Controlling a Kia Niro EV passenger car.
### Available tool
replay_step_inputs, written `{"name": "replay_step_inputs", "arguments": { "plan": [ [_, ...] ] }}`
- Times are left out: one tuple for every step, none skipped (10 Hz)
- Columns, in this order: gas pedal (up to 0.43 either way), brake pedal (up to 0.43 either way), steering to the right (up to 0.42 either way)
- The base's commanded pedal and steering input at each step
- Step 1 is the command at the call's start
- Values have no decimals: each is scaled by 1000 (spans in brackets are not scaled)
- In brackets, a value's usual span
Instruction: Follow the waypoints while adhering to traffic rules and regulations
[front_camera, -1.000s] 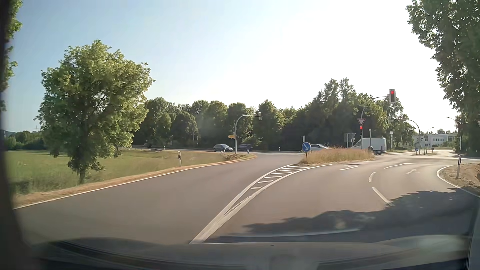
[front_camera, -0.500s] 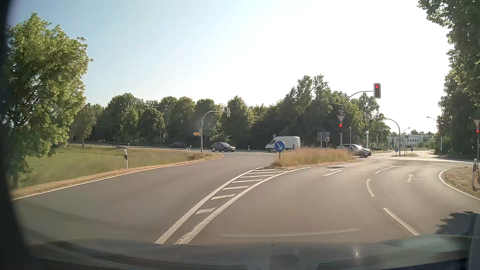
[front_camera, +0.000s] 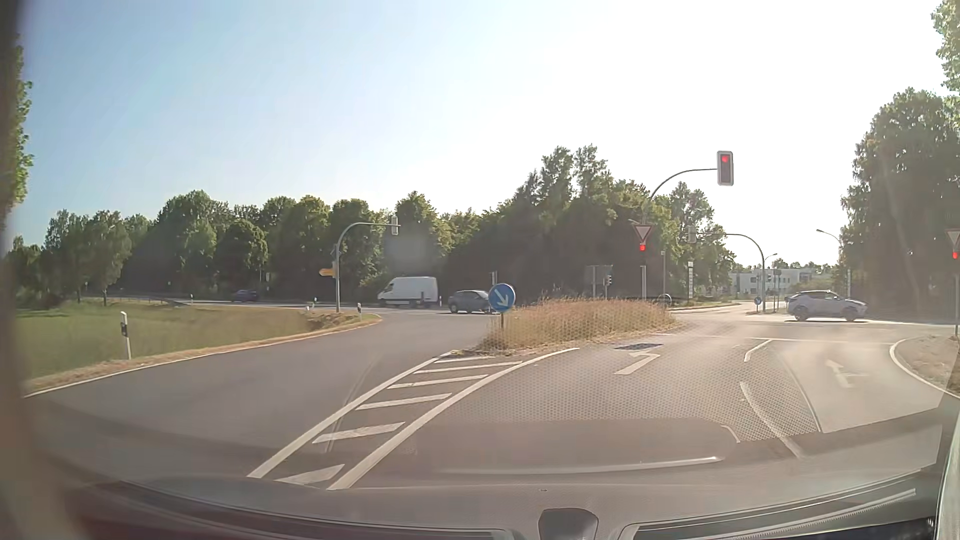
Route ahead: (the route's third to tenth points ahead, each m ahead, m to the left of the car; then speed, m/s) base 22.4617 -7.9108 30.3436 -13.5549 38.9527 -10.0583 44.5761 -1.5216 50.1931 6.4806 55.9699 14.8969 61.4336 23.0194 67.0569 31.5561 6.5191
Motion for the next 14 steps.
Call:
{"name": "replay_step_inputs", "arguments": {
  "plan": [
    [20,6,107],
    [20,6,101],
    [0,6,98],
    [0,6,98],
    [0,6,98],
    [0,6,102],
    [0,6,110],
    [0,6,120],
    [0,6,129],
    [0,6,134],
    [0,73,138],
    [0,128,140],
    [0,195,140],
    [0,232,143]
  ]
}}
